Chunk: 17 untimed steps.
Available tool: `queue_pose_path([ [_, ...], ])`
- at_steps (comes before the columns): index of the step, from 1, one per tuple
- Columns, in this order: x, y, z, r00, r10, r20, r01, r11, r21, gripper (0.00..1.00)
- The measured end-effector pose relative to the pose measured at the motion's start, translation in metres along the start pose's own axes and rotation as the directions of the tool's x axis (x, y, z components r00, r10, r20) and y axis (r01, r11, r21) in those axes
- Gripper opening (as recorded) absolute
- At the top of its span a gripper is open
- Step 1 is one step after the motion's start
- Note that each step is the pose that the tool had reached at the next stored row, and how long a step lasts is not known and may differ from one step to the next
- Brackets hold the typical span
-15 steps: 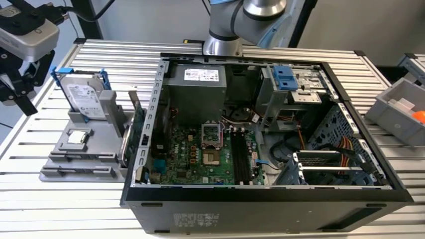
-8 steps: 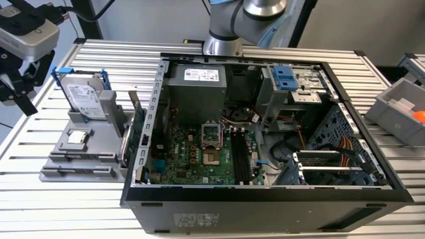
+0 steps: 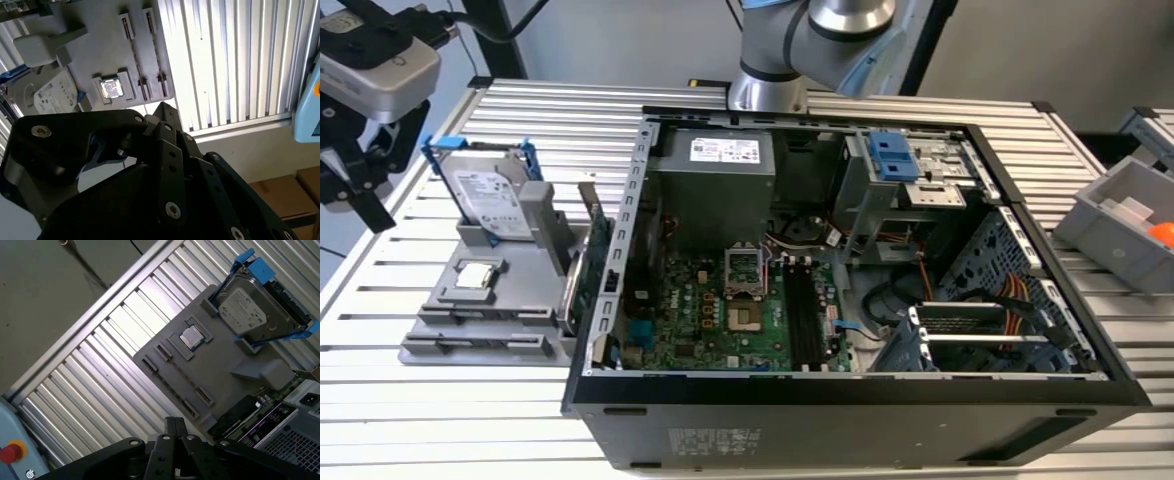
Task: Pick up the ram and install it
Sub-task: 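Pick up the ram and move it above insertion slot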
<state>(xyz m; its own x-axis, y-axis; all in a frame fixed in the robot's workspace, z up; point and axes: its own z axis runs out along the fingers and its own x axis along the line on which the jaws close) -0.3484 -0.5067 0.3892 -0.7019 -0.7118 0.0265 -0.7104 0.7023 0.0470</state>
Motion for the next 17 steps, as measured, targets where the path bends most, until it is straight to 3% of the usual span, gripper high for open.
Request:
queue_pose_path([
  [10, 0.0000, 0.0000, 0.0000, 0.9992, -0.041, -0.0019, 0.041, 0.9992, 0.0010, 0.00],
  [17, 0.0000, 0.0000, 0.0000, 0.9965, -0.083, -0.0040, 0.083, 0.9965, 0.0021, 0.00],
])
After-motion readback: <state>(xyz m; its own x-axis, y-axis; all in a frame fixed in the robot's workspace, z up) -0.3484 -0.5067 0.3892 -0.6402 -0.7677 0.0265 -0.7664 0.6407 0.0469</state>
